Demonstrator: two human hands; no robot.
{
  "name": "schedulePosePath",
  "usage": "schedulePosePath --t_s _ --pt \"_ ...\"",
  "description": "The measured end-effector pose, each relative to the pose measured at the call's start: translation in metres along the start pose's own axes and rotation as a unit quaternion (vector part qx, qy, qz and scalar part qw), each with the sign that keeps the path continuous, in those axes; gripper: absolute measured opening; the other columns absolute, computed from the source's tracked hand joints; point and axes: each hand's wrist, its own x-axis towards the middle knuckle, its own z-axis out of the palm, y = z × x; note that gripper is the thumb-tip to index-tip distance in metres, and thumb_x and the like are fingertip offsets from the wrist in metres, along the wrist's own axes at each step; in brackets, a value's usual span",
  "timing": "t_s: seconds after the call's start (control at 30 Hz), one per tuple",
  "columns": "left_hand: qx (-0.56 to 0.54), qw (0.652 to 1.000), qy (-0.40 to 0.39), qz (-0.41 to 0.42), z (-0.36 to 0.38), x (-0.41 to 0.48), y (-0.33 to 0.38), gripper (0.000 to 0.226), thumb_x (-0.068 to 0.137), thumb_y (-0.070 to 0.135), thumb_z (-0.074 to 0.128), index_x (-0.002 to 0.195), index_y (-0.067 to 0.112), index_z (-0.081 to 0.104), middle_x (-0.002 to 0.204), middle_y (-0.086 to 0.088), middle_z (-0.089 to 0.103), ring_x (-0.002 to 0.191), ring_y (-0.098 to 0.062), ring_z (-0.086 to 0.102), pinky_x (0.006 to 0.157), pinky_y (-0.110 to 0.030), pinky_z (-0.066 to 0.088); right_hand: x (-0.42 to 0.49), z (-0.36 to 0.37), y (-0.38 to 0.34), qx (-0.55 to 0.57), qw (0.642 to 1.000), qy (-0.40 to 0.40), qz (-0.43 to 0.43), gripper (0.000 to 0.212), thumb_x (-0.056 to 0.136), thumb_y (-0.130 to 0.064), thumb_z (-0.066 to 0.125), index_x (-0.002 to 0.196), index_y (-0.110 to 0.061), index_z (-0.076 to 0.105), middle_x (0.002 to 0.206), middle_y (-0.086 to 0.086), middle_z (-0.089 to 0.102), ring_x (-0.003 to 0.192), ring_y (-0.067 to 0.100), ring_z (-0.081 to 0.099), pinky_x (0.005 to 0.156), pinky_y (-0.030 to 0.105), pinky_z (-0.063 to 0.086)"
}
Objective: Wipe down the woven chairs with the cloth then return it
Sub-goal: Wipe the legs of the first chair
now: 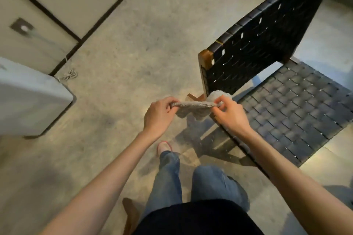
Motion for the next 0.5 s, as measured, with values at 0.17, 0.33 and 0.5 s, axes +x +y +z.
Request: schedulePosePath --t_s 0.17,0.33,0.5 --pt "-0.013 0.996 -0.072 0.046 0.0 0.053 0.005 0.011 0.089 0.016 0.059 0.093 0.023 0.065 0.081 0.01 0.055 0.071 -0.003 0.048 0.059 -0.008 0.036 0.017 -0.003 0.001 0.021 0.997 0.052 0.058 0.013 0.089 -0.041 0.061 0.082 -0.041 0.05 0.079 -0.018 0.056 0.069 -0.002 0.056 0.05 0.008 0.036" --pt "-0.052 0.99 -0.103 0.077 0.009 0.096 0.02 0.012 0.091 0.014 0.058 0.094 0.025 0.061 0.1 0.004 0.055 0.085 0.002 0.052 0.073 -0.002 0.04 0.034 -0.013 0.002 0.057 0.988 0.13 0.068 0.015 0.083 -0.045 0.066 0.081 -0.037 0.053 0.079 -0.017 0.057 0.072 0.0 0.057 0.055 0.013 0.044" --pt "-0.14 0.989 -0.03 0.045 0.011 0.129 0.033 0.014 0.089 0.013 0.063 0.097 0.024 0.061 0.106 0.001 0.056 0.09 0.0 0.055 0.078 -0.001 0.042 0.053 -0.013 -0.017 0.127 0.972 0.198 0.023 0.02 0.082 -0.038 0.069 0.088 -0.025 0.055 0.087 -0.01 0.056 0.08 0.005 0.054 0.062 0.017 0.048"
